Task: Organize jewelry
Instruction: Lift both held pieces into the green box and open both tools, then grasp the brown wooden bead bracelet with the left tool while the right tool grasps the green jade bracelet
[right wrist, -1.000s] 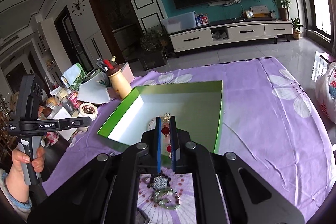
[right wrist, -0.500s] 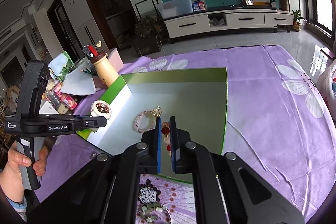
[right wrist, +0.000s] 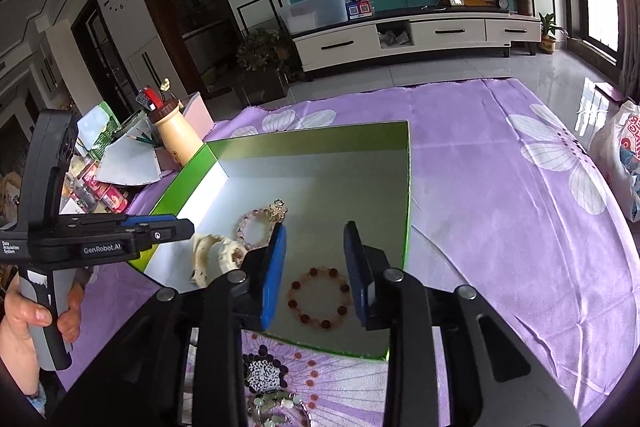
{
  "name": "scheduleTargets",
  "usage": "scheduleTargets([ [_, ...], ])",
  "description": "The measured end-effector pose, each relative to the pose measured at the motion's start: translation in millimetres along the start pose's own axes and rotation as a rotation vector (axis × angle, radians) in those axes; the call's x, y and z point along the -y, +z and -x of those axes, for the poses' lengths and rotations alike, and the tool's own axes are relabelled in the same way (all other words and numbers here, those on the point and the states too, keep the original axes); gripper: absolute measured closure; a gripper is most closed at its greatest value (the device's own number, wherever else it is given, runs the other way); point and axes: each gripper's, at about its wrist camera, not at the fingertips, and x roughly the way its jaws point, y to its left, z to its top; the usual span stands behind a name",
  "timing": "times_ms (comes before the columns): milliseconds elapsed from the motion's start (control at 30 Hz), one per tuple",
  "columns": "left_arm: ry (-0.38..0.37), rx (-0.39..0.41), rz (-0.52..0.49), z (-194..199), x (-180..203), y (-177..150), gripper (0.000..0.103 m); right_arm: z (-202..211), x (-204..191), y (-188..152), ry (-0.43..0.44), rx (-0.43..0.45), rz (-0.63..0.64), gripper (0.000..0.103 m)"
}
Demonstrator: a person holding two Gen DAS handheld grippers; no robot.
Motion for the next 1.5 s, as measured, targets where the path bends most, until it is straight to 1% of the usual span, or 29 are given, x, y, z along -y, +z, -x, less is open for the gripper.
scheduleTargets([
  [33, 0.003, 0.013, -0.003, 5, 1, -1, 0.057, 3, 0, -1, -0.001, 0.001, 0.0, 0.073],
  [67, 0.005, 0.022, -0.005, 9, 1, -2, 0.055, 6, 1, -2, -0.001, 0.002, -0.001, 0.073],
  [300, 0.016, 0.063, -0.018, 37, 0, -23, 0.049, 33, 0, -16, 0.017, 0.003, -0.013, 0.073],
  [400, 0.028, 0.076, -0.02, 52, -5, -40, 0.042, 46, -2, -26, 0.019, -0.002, -0.01, 0.073],
  [433, 0.032, 0.078, -0.017, 58, -8, -47, 0.04, 48, -3, -28, 0.02, -0.004, -0.011, 0.073],
  [567, 0.047, 0.072, 0.01, 73, -21, -76, 0.037, 59, -8, -44, 0.02, -0.024, -0.013, 0.073],
  [700, 0.063, 0.048, 0.023, 78, -32, -101, 0.035, 66, -13, -64, 0.009, -0.062, -0.016, 0.073],
  [833, 0.068, 0.007, 0.032, 79, -39, -128, 0.035, 71, -16, -81, 0.005, -0.099, -0.021, 0.073],
  [1033, 0.036, -0.038, 0.053, 73, -41, -164, 0.035, 72, -19, -102, -0.005, -0.135, -0.039, 0.073],
  [1167, 0.023, -0.055, 0.044, 64, -32, -175, 0.035, 70, -23, -114, -0.009, -0.156, -0.044, 0.073],
  [1267, 0.041, -0.052, 0.024, 57, -25, -180, 0.035, 68, -24, -120, -0.011, -0.169, -0.045, 0.073],
  [1500, 0.08, -0.06, -0.013, 38, -18, -184, 0.055, 62, -26, -128, -0.017, -0.187, -0.038, 0.073],
])
